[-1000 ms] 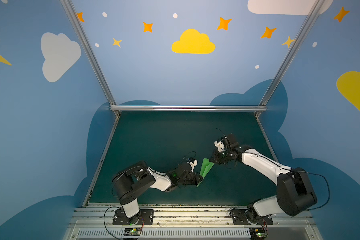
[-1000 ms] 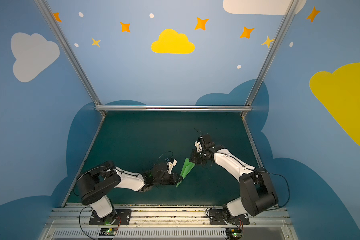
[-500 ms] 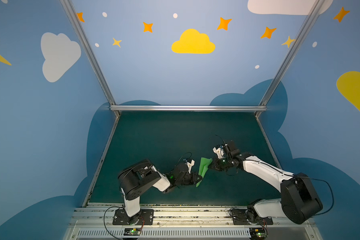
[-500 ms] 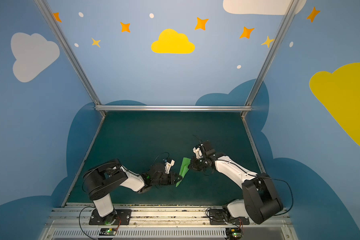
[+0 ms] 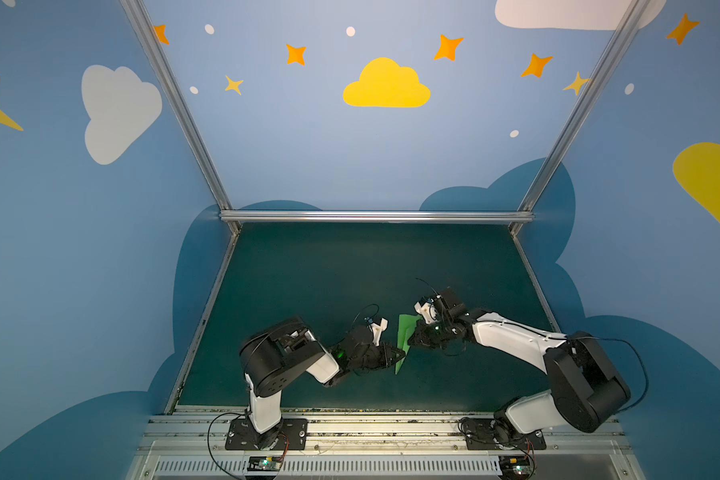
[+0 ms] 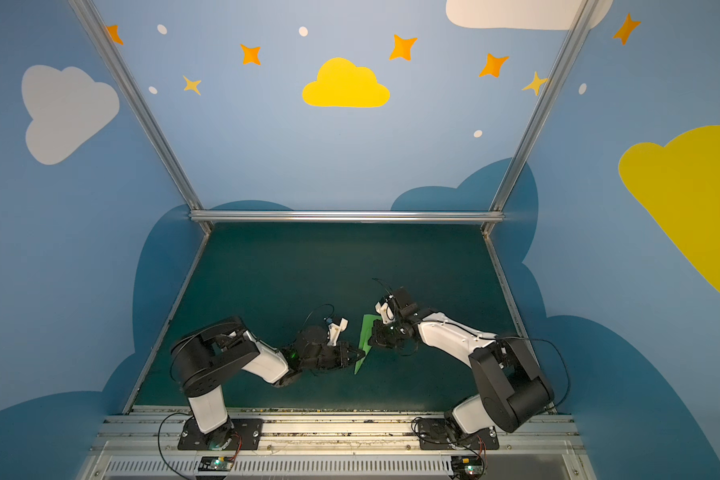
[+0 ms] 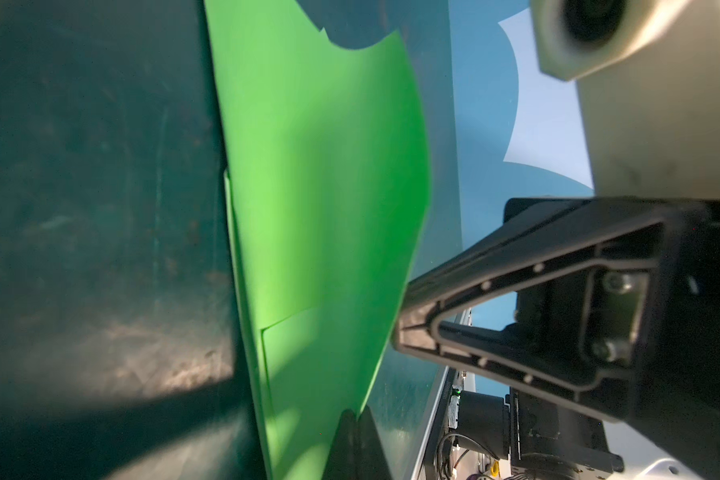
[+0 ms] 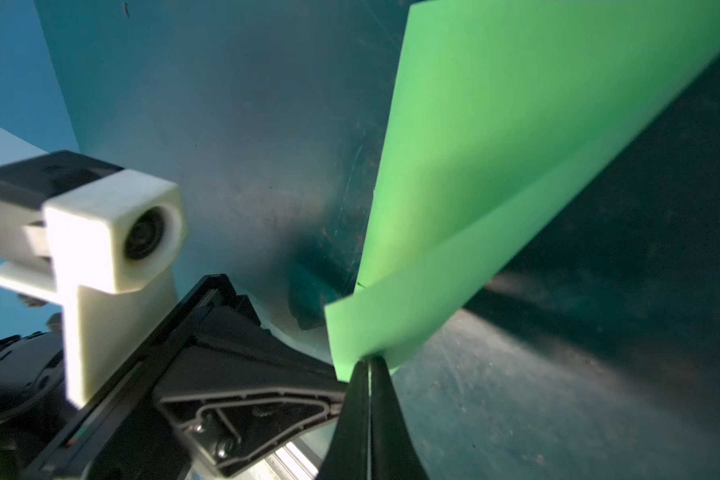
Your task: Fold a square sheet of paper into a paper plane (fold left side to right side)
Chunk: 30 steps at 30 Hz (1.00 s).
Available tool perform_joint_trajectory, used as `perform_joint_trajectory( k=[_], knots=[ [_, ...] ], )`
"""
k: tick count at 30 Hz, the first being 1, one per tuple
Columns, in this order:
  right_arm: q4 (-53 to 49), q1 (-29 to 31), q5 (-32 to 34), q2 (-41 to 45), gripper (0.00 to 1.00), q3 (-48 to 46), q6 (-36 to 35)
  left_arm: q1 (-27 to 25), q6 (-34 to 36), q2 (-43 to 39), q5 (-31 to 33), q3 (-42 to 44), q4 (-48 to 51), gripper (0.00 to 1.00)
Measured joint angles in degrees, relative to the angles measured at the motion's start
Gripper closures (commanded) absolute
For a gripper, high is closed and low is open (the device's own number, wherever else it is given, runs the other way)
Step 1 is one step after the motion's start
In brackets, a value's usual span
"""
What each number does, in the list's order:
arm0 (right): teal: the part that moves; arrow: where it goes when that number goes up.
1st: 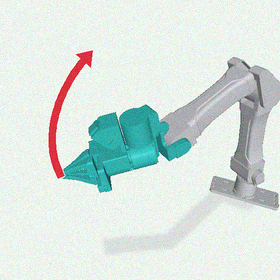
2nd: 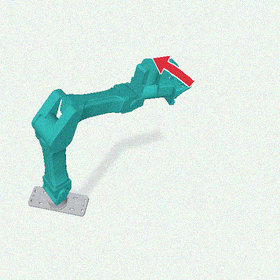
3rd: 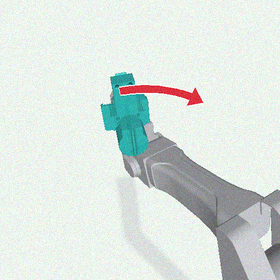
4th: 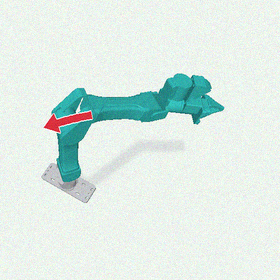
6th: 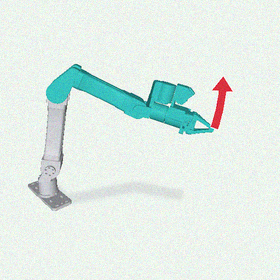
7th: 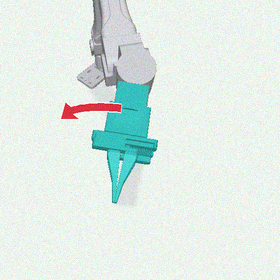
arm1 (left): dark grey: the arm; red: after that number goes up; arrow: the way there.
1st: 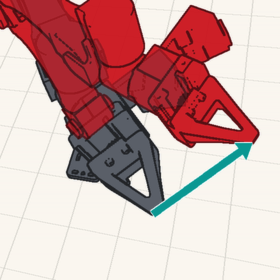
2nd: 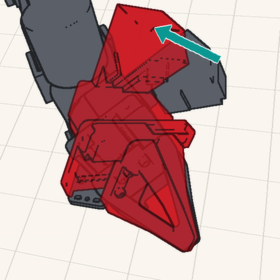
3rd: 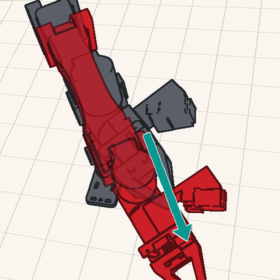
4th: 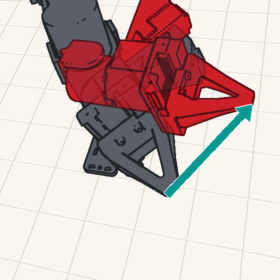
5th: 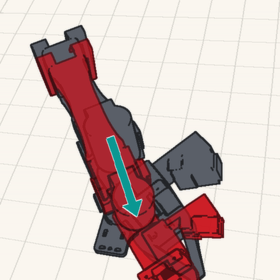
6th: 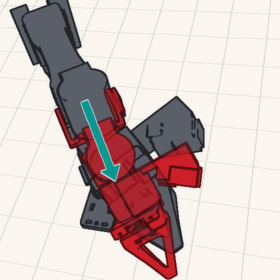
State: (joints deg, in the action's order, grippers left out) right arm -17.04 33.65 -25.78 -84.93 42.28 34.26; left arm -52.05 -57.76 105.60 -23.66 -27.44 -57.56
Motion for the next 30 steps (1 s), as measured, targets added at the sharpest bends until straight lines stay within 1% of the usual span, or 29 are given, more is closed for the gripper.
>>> perform_joint_trajectory(
  k=[12,25,26,30],
  knots=[
    [1.4,0.5,1.0,-4.7,1.00,3.1,0.2,0.3,-0.2,0.6,-0.3,0.3,-0.6,0.96],
    [3.4,0.8,2.0,-8.2,1.00,3.3,0.4,0.8,-0.2,1.4,-1.3,0.3,-1.0,0.96],
    [3.5,0.8,2.1,-8.4,1.00,3.3,0.4,0.8,-0.2,1.4,-1.4,0.3,-1.0,0.96],
    [4.0,0.9,2.5,-9.0,1.00,3.3,0.4,1.1,0.0,1.4,-1.8,0.3,-1.0,0.88]
  ],
)
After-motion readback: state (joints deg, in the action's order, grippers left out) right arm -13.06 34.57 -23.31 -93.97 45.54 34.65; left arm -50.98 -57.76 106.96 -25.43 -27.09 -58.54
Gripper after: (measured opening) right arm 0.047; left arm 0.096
